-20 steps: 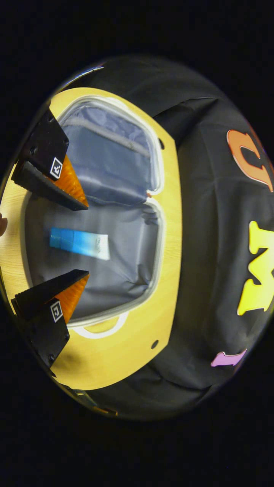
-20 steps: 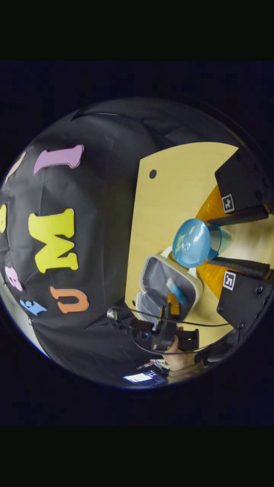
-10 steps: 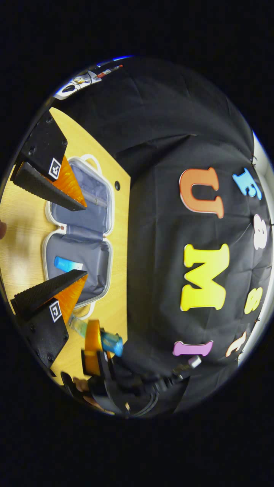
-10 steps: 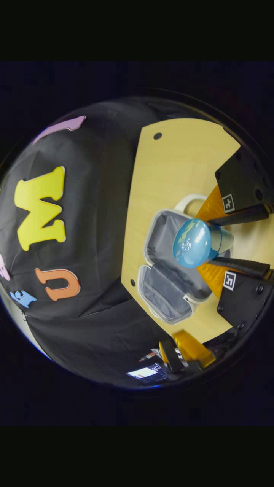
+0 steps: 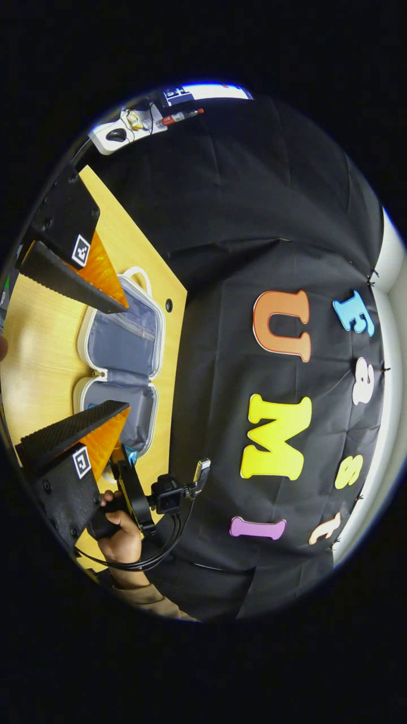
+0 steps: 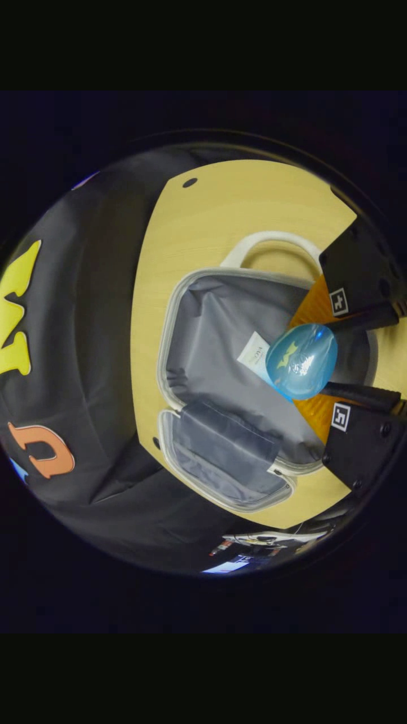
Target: First open the suitcase, pack the skin care products into it, and then close the suitcase.
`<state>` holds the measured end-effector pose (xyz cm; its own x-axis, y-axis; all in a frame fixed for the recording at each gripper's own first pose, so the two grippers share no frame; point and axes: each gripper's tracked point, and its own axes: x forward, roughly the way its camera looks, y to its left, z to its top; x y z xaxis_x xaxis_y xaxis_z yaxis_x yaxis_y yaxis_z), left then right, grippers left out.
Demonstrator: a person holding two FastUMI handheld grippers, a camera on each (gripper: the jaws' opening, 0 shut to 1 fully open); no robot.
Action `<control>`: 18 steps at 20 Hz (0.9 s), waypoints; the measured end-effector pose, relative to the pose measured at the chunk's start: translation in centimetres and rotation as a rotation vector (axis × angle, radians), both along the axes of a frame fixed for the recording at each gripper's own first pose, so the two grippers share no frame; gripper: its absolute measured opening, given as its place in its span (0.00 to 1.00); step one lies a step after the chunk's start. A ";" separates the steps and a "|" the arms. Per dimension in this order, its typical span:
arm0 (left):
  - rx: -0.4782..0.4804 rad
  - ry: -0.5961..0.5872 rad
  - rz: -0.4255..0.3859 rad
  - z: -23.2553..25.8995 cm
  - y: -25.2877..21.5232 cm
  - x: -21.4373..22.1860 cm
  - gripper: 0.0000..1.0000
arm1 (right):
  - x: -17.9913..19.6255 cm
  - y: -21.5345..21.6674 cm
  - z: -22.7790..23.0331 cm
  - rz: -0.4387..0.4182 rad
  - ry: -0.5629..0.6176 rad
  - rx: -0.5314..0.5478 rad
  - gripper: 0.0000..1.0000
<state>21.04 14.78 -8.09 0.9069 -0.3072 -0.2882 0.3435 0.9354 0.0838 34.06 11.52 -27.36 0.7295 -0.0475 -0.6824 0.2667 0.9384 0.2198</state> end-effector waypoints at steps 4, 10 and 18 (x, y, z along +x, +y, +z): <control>-0.006 0.009 0.002 -0.8 1.8 1.5 0.99 | 1.3 0.2 0.3 -0.062 -0.004 0.021 0.39; -0.002 0.007 0.013 -1.1 4.4 4.3 0.99 | 4.7 -2.6 -0.8 -0.250 0.048 0.128 0.39; -0.018 0.049 0.067 -3.2 8.0 7.4 0.99 | 4.9 -2.1 -3.4 -0.299 0.110 0.157 0.39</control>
